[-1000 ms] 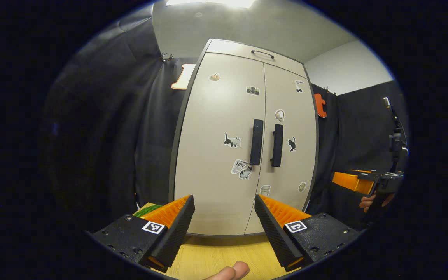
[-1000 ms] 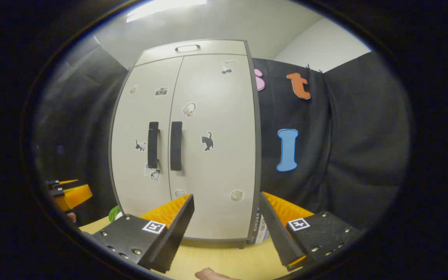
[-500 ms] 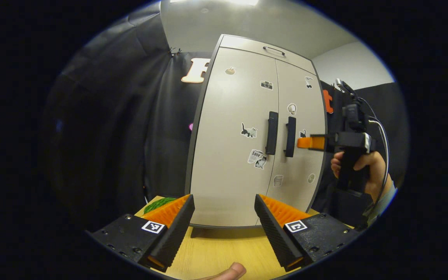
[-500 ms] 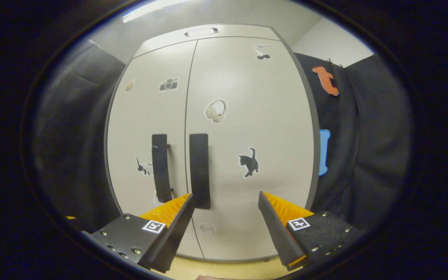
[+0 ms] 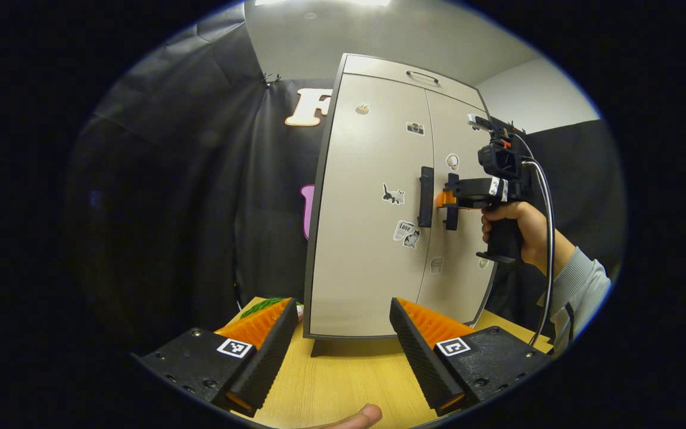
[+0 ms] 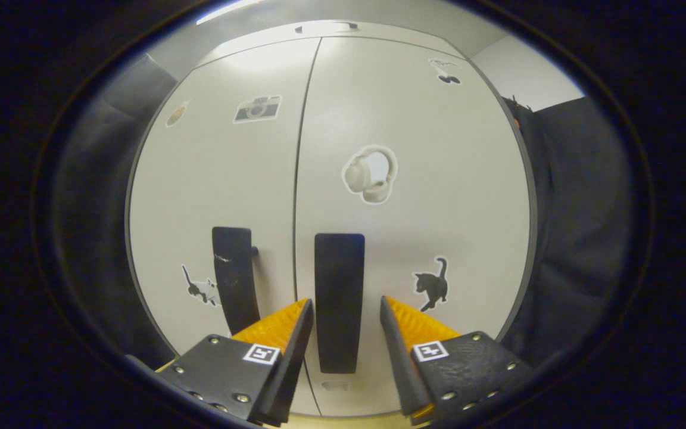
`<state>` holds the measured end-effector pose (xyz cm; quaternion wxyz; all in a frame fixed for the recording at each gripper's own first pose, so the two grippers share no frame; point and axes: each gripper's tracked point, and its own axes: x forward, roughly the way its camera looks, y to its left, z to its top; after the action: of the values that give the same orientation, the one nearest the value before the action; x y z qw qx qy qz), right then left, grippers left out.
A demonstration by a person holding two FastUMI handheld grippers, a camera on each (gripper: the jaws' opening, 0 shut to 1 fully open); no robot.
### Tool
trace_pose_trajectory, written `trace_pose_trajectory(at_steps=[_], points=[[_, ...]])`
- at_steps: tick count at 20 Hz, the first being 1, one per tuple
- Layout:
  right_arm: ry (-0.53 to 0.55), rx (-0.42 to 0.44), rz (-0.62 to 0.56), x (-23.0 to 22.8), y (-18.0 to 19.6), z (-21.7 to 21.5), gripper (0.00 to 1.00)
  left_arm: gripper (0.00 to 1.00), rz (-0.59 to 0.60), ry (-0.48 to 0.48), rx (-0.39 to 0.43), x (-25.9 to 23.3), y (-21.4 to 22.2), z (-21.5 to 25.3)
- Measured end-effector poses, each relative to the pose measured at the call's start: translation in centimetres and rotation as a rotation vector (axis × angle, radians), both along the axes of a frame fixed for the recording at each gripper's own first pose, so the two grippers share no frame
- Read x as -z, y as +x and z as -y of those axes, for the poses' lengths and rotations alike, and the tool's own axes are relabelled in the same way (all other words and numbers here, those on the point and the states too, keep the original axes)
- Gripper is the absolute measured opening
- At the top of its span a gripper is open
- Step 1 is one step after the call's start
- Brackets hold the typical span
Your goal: Open the right door of the double-door shoe cabinet with the right hand, and open the left door with the left hand.
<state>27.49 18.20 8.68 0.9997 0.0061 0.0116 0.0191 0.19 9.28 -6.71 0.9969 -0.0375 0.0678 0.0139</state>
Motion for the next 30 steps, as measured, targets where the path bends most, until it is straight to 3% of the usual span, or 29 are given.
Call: trace_pose_trajectory(at_steps=[1, 3, 4, 5, 19, 30], points=[[0.015, -0.012, 0.005, 0.3, 1.1, -0.6, 0.42, 0.96, 0.000, -0.004, 0.001, -0.1, 0.0, 0.2], [0.012, 0.001, 0.005, 0.2, 0.5, -0.4, 0.27, 0.96, -0.002, -0.001, -0.003, -0.1, -0.2, 0.5], [0.041, -0.002, -0.003, 0.3, 0.2, -0.4, 0.27, 0.96, -0.005, 0.002, 0.000, -0.2, -0.2, 0.9], [0.039, -0.016, -0.009, 0.4, 0.2, -0.5, 0.16, 0.97, -0.006, 0.006, 0.000, -0.4, -0.4, 1.1], [0.067, -0.203, -0.032, -0.4, -4.0, 1.3, 0.16, 0.96, 0.000, 0.041, 0.011, -2.2, -3.0, 4.6], [0.099, -0.252, -0.015, -0.8, -6.6, 4.6, 0.16, 0.96, -0.006, 0.057, 0.024, -2.4, -4.0, 5.9]])
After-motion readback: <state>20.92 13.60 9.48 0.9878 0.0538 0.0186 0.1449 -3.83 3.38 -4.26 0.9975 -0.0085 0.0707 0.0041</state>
